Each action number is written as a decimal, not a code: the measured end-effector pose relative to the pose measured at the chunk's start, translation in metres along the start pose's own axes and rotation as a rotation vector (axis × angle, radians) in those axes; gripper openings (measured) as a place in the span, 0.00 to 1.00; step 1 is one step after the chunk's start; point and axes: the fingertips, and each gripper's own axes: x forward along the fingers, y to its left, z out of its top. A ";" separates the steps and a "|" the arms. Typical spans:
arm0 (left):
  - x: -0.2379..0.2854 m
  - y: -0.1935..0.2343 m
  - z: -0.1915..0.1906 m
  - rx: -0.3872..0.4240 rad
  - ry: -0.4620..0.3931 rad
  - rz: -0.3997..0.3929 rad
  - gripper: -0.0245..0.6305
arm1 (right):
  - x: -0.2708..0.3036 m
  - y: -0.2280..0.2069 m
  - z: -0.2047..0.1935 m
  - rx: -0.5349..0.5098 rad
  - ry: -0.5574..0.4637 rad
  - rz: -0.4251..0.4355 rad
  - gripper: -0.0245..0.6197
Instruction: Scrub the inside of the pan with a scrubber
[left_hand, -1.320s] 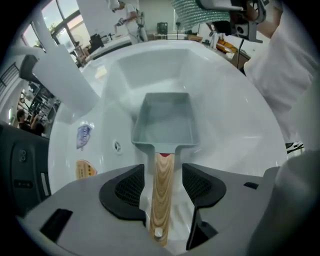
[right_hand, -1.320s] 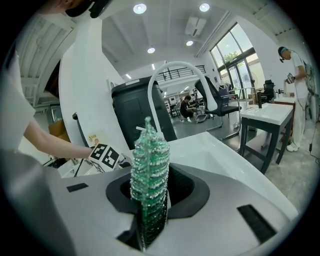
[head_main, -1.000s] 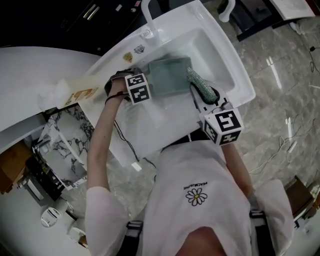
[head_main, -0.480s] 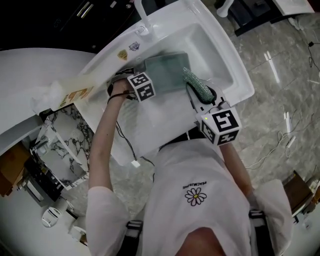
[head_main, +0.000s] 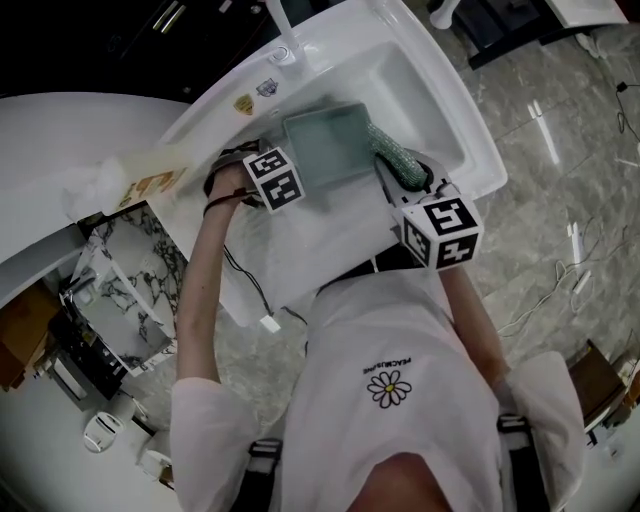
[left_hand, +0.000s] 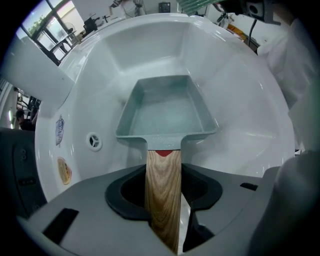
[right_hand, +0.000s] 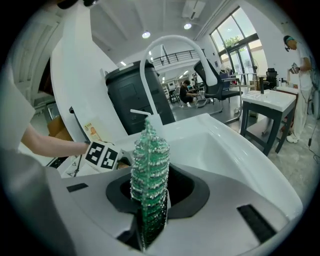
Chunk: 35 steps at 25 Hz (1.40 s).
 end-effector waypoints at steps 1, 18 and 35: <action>-0.002 -0.005 -0.002 -0.004 0.009 0.004 0.31 | 0.005 -0.004 -0.002 0.005 0.031 -0.005 0.14; -0.003 -0.040 0.004 -0.102 -0.014 0.036 0.32 | 0.150 -0.067 -0.083 0.037 0.727 0.078 0.14; -0.004 -0.045 0.007 -0.107 -0.040 0.055 0.33 | 0.178 -0.061 -0.131 0.139 0.950 0.018 0.14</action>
